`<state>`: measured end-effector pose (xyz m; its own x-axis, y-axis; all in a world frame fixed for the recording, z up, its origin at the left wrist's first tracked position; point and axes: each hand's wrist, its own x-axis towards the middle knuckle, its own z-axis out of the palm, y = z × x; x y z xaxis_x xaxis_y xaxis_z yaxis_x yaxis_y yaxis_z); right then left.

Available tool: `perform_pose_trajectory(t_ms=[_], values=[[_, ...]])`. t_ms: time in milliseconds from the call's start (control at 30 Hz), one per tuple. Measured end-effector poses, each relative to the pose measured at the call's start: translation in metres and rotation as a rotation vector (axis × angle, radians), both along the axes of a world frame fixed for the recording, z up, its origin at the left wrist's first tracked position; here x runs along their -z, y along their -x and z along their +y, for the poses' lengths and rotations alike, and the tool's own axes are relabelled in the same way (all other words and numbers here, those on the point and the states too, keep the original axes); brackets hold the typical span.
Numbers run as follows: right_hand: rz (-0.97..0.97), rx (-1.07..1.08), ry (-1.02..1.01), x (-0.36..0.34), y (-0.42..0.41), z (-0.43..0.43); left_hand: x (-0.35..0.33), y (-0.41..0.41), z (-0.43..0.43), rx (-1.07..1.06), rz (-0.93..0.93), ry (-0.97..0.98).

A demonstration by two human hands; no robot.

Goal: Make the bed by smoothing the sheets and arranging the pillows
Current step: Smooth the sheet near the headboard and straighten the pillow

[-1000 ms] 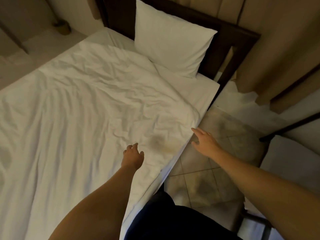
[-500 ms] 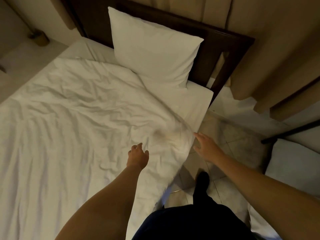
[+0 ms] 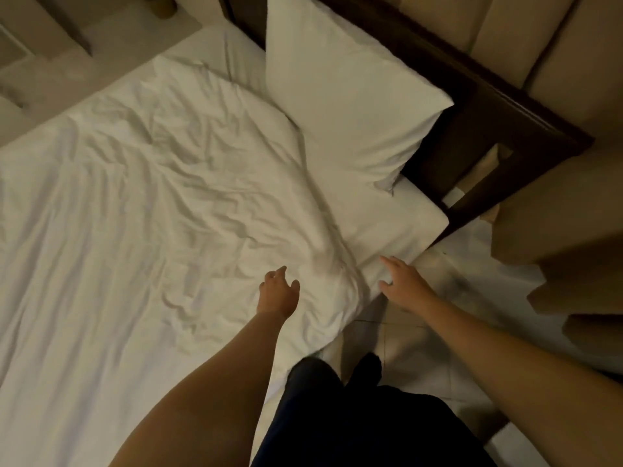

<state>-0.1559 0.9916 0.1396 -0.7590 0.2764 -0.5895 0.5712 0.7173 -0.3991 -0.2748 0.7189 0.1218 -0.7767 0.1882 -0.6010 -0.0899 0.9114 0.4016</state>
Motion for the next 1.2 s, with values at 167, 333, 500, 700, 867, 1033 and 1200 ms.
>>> perform_pose_trajectory(t_ms=[167, 333, 500, 700, 867, 1033, 1200], values=[[-0.032, -0.06, 0.075, 0.021, 0.042, 0.028, 0.013, 0.008, 0.038, -0.165, -0.045, -0.042], [-0.1, -0.008, 0.156, 0.057, 0.077, 0.042, 0.043, 0.042, 0.073, -0.244, -0.083, -0.096], [-0.125, 0.068, 0.227, 0.092, 0.112, 0.05, 0.079, 0.075, 0.109, -0.324, -0.14, -0.122], [-0.097, 0.154, 0.324, 0.144, 0.172, 0.052, 0.125, 0.123, 0.148, -0.428, -0.131, -0.065], [-0.111, 0.139, 0.415, 0.178, 0.219, 0.045, 0.166, 0.142, 0.146, -0.481, -0.07, -0.001], [-0.172, 0.171, 0.494, 0.211, 0.246, 0.04, 0.199, 0.144, 0.127, -0.461, -0.038, 0.01], [-0.215, 0.284, 0.58, 0.222, 0.258, 0.03, 0.204, 0.152, 0.111, -0.649, -0.143, -0.119]])
